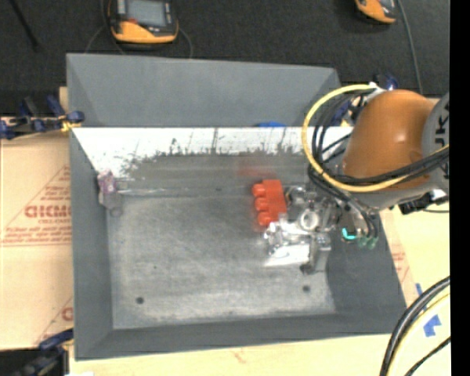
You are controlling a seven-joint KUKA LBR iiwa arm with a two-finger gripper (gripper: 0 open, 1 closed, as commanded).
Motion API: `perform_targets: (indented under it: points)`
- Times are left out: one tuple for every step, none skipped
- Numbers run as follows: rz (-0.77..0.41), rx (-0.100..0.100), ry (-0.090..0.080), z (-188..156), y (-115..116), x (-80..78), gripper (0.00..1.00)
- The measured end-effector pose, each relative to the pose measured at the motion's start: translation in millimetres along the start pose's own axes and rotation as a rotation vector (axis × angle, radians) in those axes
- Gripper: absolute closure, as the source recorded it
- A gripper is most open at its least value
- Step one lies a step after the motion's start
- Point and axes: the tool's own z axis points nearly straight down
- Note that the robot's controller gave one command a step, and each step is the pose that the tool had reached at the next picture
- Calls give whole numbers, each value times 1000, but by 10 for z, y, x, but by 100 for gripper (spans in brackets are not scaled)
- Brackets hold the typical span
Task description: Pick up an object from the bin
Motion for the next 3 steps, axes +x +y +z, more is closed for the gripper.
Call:
perform_targets:
  points:
    - [-132, 1, -9, 769, -364, -461, 0]
    - [-226, 5, -35, 1115, -423, -396, 0]
    - [-229, 5, -28, 1102, -426, -385, 100]
